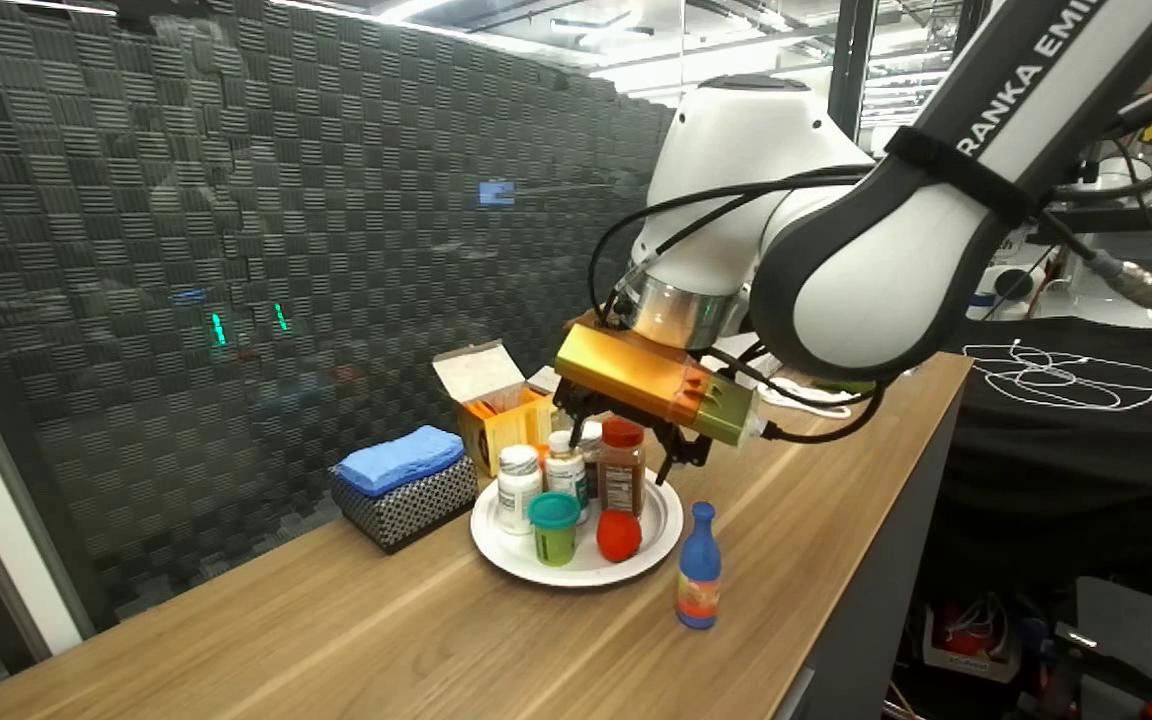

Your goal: Pick up all the objects surrounding the white plate and arrange them on the plate

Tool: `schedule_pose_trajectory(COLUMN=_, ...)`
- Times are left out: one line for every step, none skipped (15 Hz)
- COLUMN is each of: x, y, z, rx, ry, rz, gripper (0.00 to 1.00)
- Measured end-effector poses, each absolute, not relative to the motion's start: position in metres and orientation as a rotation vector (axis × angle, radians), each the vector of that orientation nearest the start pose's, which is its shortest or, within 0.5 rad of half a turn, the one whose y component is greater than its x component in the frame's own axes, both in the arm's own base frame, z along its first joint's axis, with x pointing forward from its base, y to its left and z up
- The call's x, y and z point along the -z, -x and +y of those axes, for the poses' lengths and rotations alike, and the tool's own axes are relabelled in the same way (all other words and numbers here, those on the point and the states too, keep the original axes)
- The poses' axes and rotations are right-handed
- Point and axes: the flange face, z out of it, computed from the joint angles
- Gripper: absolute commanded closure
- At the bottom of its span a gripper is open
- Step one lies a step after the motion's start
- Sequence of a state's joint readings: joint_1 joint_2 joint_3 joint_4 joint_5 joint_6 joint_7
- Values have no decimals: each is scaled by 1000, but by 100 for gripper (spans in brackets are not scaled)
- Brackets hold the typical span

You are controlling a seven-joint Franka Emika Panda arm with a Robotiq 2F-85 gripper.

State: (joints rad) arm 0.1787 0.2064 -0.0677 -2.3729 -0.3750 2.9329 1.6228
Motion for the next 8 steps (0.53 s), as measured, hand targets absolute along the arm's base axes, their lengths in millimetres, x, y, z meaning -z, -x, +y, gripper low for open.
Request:
schedule_pose_trajectory(x=-278, y=-529, z=82, rx=520, ry=2452, rz=1598, gripper=0)
schedule_pose_trajectory(x=-285, y=-528, z=82, rx=530, ry=2447, rz=1592, gripper=0)
schedule_pose_trajectory(x=-290, y=-525, z=82, rx=536, ry=2442, rz=1587, gripper=0)
schedule_pose_trajectory(x=-295, y=-521, z=83, rx=538, ry=2442, rz=1582, gripper=0)
schedule_pose_trajectory(x=-299, y=-515, z=85, rx=534, ry=2448, rz=1575, gripper=0)
schedule_pose_trajectory(x=-303, y=-509, z=88, rx=526, ry=2460, rz=1572, gripper=0)
schedule_pose_trajectory(x=-306, y=-502, z=90, rx=514, ry=2483, rz=1573, gripper=0)
schedule_pose_trajectory(x=-310, y=-494, z=92, rx=496, ry=2512, rz=1573, gripper=0)
